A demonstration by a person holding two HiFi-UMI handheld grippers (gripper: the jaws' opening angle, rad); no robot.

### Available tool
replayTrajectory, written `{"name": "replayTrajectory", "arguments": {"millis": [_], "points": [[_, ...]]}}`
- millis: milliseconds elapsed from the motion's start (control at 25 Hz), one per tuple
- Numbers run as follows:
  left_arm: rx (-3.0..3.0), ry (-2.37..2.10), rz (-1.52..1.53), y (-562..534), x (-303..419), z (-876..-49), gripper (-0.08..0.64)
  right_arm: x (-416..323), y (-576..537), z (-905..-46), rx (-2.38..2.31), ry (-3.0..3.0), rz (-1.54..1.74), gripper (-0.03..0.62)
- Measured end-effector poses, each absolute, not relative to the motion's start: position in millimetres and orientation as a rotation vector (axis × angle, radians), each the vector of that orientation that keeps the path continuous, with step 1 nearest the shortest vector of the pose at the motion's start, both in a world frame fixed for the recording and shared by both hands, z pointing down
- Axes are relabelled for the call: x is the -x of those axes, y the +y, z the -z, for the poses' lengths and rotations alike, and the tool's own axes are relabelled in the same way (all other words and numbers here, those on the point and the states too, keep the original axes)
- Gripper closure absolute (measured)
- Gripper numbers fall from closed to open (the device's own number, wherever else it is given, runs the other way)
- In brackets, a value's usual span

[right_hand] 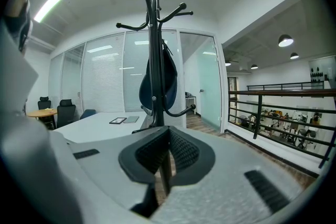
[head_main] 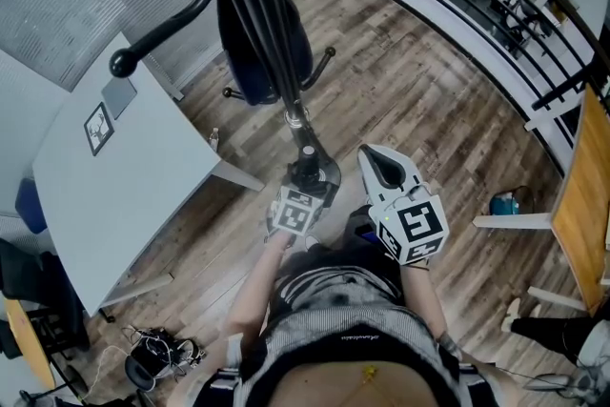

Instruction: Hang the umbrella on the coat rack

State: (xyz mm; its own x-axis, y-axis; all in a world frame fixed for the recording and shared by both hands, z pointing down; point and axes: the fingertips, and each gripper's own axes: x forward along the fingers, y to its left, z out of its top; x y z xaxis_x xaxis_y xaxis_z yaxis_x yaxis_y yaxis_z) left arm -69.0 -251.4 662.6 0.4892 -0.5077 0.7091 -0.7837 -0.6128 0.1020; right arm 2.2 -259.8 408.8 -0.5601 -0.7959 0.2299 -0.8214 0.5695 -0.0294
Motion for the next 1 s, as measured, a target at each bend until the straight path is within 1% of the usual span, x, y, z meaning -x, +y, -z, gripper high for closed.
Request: {"name": "replayTrajectory", "arguments": {"millis": [280,440,760,1000], "points": [[-2.301,-1.193,-0.925,-258.4,76.1,-671.8,0.304,-0.6,-261.4,-410.8,-1.362,-2.610,-0.196,0.589],[-2.252,-1.215,-0.873,-257.7,82.3,-673.8,0.265,1.5,-261.4,-410.0,-1.351,-2.618,-0.195,0.589],[-2.203,-1.245,-0.698,-256.6,90.9,-658.2,0.253,7.2,-259.7,-411.8,-1.329,-2.622,-0.194,0.589],[-2.232,-1.261,-0.643,-255.0,87.1,-634.5,0.252,10.4,-260.4,-414.0,-1.321,-2.628,-0.196,0.589]]}}
